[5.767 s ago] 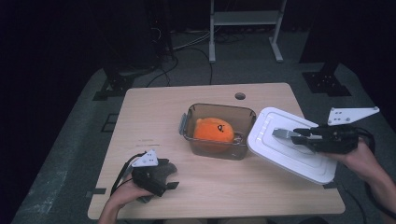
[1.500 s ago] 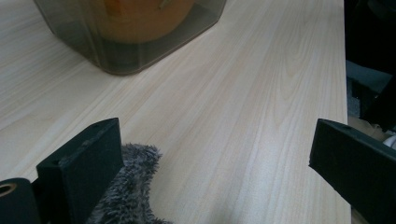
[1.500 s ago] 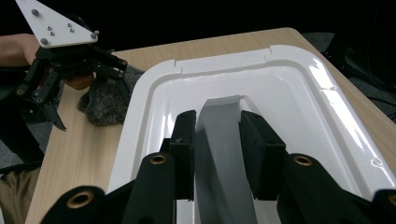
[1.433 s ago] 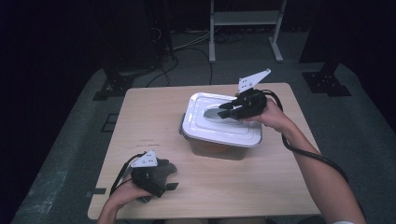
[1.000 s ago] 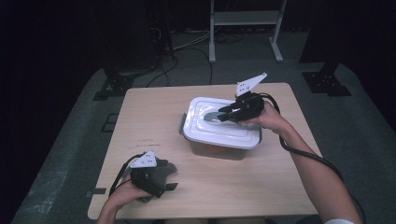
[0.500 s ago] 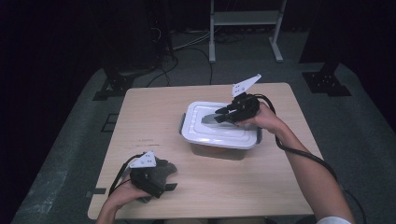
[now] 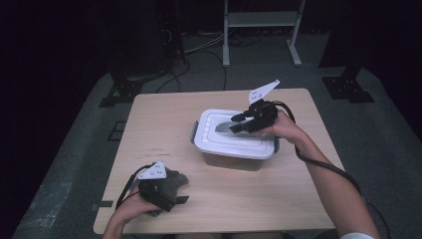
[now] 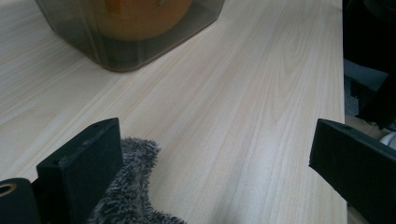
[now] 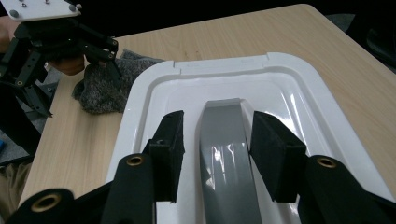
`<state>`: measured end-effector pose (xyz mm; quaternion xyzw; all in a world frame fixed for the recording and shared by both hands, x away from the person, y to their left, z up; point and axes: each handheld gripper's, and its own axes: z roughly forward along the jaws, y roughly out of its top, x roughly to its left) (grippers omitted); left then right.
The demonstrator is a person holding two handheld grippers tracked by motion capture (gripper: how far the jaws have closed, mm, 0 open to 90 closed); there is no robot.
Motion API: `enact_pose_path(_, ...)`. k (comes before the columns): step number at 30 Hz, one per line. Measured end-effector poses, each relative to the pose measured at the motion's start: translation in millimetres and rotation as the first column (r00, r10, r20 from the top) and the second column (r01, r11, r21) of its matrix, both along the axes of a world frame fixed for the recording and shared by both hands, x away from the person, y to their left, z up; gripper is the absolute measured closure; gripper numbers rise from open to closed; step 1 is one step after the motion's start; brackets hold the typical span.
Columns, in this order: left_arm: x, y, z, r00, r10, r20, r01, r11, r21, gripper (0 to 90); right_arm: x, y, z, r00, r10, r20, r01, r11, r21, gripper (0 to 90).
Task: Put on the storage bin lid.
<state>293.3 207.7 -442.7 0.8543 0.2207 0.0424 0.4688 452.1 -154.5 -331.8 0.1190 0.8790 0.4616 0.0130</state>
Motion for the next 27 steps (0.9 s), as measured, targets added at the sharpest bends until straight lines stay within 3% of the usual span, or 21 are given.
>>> enact_pose_path(27,-1.3,-1.0,0.3,1.0,-0.004,0.005,0.004,1.0,0.003,2.0,-22.8,-34.2,16.9,0.9968,-0.069,0.039,0.068,0.9968,0.043,44.1)
